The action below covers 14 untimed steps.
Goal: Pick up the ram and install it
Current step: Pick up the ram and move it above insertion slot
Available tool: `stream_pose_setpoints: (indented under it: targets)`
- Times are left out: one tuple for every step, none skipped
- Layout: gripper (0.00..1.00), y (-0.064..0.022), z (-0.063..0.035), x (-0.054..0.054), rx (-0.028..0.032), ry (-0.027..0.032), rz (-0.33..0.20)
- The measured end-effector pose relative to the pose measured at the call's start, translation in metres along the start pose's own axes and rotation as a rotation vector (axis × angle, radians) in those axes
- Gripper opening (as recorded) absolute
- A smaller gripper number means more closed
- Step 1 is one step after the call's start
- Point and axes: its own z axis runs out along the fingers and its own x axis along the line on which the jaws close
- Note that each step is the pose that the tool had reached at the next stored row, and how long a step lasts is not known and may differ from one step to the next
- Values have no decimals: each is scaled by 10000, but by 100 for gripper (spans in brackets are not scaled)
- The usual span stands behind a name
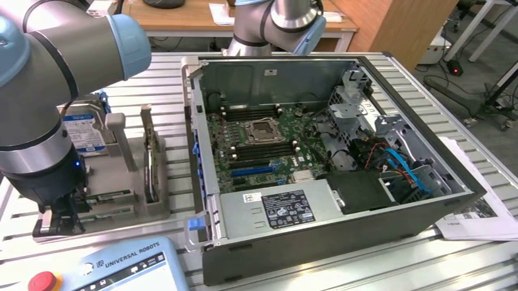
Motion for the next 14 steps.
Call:
stream_pose_setpoints:
  targets:
    - [45,-8,0,0,1,0,1]
    - [45,-9,0,0,1,0,1]
    - [45,-11,0,-1,1,-1,3]
    - [45,-15,0,-1,0,0,3]
    - [45,-19,-1,-1,-1,0,2]
    - [45,-26,-2,-1,-1,2,1]
    - [45,-29,-2,-1,0,0,2]
    - [45,-28,-2,-1,0,0,3]
    - [45,-28,-2,-1,-1,1,4]
    - [45,-29,-1,-2,0,0,4]
    - [45,-29,-2,-2,0,1,3]
    - [45,-29,-2,-2,-1,0,3]
    - [45,-29,-2,-2,0,0,4]
    - [45,-29,-2,-2,0,0,3]
